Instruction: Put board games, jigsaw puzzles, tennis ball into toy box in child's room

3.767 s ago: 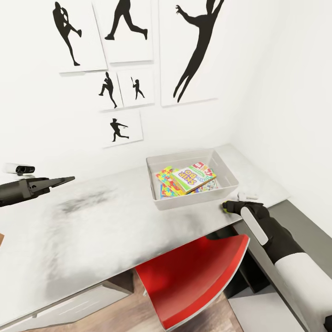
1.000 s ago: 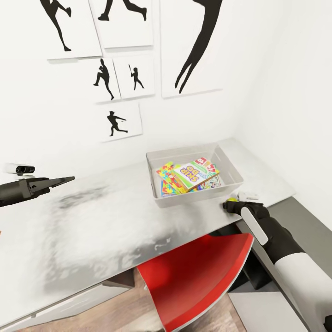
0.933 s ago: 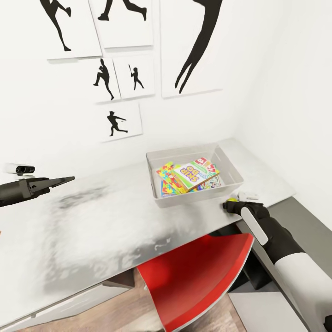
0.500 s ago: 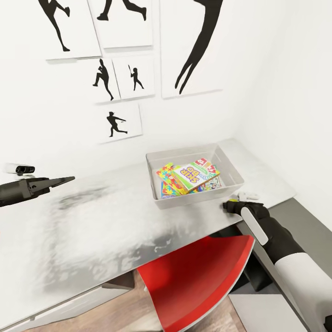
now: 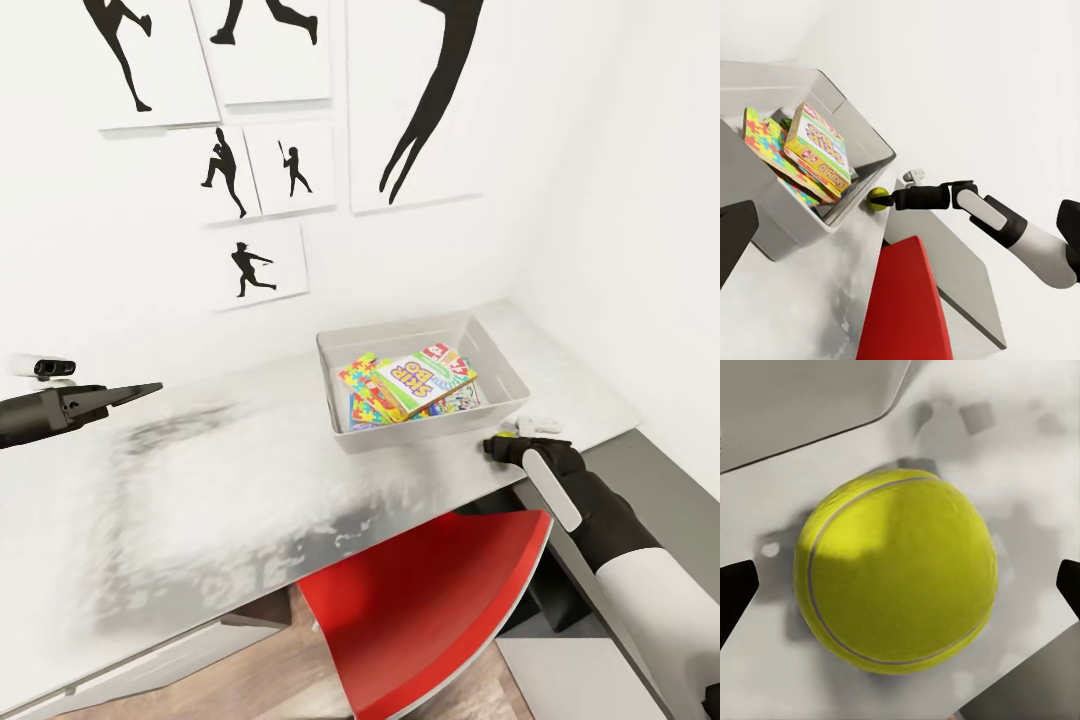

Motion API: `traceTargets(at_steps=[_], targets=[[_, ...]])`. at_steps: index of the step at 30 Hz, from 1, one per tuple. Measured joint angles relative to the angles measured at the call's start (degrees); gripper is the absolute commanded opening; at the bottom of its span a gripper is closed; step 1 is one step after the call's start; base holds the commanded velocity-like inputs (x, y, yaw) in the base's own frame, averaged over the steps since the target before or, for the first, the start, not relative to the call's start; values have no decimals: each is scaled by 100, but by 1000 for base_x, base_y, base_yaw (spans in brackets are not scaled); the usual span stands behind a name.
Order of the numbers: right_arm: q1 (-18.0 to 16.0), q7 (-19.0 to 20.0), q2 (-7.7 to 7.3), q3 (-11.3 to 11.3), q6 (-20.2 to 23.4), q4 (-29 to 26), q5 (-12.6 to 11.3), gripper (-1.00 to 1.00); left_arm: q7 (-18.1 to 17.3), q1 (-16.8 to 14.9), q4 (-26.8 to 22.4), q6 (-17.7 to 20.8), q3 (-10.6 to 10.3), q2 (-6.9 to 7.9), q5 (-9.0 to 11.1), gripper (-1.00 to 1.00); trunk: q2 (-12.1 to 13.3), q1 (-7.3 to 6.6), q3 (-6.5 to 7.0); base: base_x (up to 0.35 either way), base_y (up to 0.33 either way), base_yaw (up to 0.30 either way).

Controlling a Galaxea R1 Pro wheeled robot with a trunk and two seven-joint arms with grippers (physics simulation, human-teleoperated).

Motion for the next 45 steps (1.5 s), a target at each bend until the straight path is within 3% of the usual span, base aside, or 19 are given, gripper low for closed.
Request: traceTargets(at_steps=[9, 10, 45], targets=[[0, 0, 1, 0, 0, -19, -1, 100, 0, 0, 0, 0, 0, 1, 0, 100, 0, 0, 0, 0, 0, 0], [0, 0, 0, 0, 0, -19, -1, -100, 0, 0, 0, 0, 0, 1, 0, 100, 0, 0, 0, 0, 0, 0], [9, -2, 5, 0, 1, -54, -3, -100, 0, 6, 0, 0, -1, -1, 0, 100, 0, 0, 0, -8, 0, 0]])
